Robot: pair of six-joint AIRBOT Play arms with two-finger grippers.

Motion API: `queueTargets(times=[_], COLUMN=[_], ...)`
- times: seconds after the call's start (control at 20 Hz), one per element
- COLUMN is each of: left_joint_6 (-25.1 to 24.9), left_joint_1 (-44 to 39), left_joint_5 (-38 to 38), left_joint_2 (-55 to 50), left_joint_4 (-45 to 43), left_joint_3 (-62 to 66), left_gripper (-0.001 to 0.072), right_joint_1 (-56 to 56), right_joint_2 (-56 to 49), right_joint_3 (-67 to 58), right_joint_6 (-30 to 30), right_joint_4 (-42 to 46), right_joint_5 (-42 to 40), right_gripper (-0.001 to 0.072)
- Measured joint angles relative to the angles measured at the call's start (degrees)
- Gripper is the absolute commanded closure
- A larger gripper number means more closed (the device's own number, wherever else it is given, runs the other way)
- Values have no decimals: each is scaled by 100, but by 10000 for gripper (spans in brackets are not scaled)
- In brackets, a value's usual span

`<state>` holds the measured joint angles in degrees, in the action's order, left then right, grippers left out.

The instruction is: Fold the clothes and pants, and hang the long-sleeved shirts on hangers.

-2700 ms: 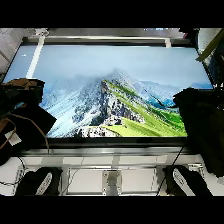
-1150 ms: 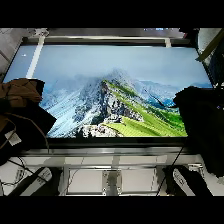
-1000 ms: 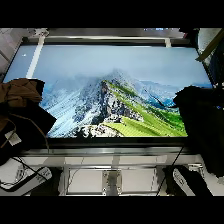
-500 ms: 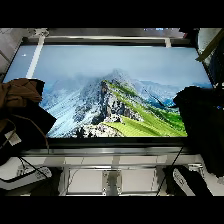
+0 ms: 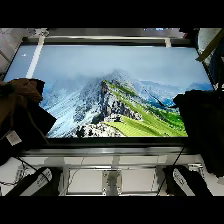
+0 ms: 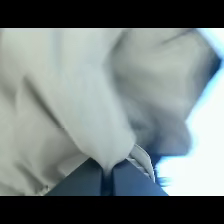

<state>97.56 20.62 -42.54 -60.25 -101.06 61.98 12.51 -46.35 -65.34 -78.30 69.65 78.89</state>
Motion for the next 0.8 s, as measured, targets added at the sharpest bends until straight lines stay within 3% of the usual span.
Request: queueTargets(times=[0.2,0.35,0.5,0.65,0.7,0.8], left_joint_6=[0,2,2,2,2,2], left_joint_1=[-1744,-3464,-5302,-6905,-7298,-7877], left_joint_5=[-160,-37,820,2437,2938,3716], left_joint_2=[813,813,146,-1051,-1438,-2098], left_joint_4=[1582,2559,3303,4360,4782,5453], left_joint_3=[83,0,-98,-116,-92,20], left_gripper=[692,692,692,692,633,37], right_joint_1=[2,2,2,0,0,-7], right_joint_2=[7,0,-7,-26,-31,-42], right_joint_3=[0,0,4,13,13,13], right_joint_6=[299,461,531,562,566,568], right_joint_4=[835,1141,1204,1246,1246,1235], right_joint_5=[472,492,356,289,275,229], right_gripper=[689,689,689,689,689,677])
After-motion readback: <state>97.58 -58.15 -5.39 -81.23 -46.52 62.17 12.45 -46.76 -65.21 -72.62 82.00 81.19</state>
